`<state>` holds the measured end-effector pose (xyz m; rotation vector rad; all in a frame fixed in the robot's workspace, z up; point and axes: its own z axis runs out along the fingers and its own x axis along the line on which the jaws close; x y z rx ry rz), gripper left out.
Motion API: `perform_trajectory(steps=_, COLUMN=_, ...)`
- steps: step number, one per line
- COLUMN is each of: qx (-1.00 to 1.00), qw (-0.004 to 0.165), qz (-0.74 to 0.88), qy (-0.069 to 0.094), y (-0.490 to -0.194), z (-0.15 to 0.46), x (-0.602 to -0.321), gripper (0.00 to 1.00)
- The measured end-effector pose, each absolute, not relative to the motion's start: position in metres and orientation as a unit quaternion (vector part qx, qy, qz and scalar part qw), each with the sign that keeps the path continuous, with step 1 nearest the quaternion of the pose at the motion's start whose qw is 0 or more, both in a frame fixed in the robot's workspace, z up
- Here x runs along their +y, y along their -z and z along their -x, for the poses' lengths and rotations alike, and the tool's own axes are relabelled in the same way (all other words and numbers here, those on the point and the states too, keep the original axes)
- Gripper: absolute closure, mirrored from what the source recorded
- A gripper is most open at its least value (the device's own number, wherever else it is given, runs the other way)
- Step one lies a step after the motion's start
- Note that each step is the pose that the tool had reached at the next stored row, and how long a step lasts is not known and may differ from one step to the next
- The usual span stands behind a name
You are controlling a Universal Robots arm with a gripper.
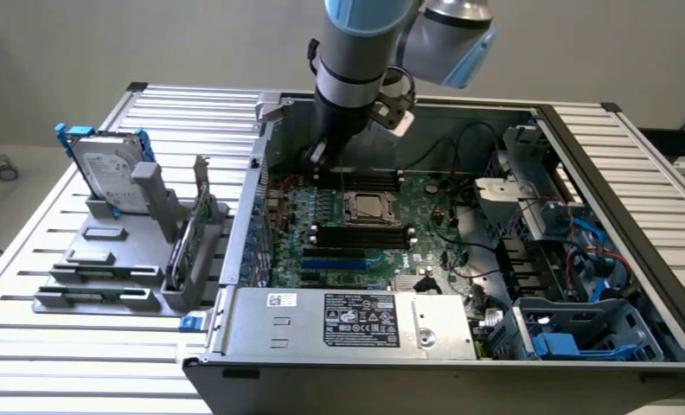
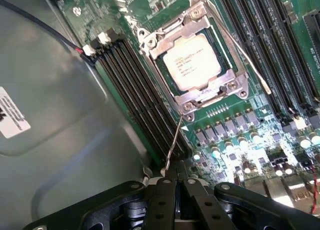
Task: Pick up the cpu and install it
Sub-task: 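Install the first cpu locking lever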
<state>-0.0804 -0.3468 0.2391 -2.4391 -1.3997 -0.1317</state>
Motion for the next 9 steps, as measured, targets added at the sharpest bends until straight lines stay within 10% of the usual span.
perform_trajectory(steps=9, qx=-0.47, qw=0.14, qz=0.867, qy=0.086, y=-0.2391, z=0.0803, x=-0.3451, gripper=0.89)
